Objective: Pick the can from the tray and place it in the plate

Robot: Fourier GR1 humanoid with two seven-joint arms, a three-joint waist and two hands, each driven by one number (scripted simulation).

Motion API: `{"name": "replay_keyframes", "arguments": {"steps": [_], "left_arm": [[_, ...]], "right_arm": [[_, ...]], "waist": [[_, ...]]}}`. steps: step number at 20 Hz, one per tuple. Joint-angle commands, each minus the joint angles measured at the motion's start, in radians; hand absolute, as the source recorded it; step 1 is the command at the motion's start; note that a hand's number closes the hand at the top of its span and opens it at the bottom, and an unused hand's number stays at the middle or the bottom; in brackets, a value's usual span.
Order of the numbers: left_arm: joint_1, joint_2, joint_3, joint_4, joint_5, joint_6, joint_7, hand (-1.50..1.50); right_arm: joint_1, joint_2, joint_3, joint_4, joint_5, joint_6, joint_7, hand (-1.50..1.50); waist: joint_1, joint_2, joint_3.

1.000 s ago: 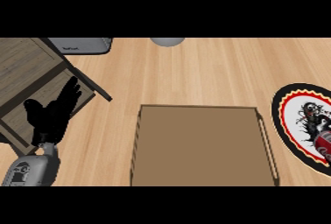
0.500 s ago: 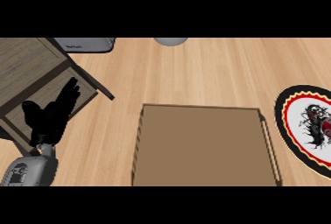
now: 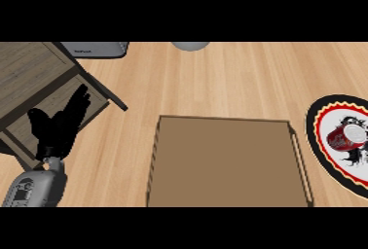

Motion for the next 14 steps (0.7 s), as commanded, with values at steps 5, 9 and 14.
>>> {"name": "replay_keyframes", "arguments": {"steps": [5,9,14], "left_arm": [[0.028,0.014,0.019,-0.009,-0.005,0.005,0.012,0.00],[0.024,0.012,0.019,-0.046,0.015,-0.004,0.056,0.00],[0.016,-0.003,0.016,-0.011,-0.004,0.014,0.020,0.00]], "right_arm": [[-0.036,0.018,-0.099,0.008,-0.181,0.199,-0.279,-1.50],[-0.049,-0.030,-0.136,-0.017,-0.316,0.380,-0.156,-1.50],[-0.005,-0.052,-0.098,0.019,-0.412,0.575,0.040,-1.50]], "waist": [[-0.025,-0.008,-0.002],[-0.029,-0.011,-0.003],[-0.034,-0.008,-0.004]]}}
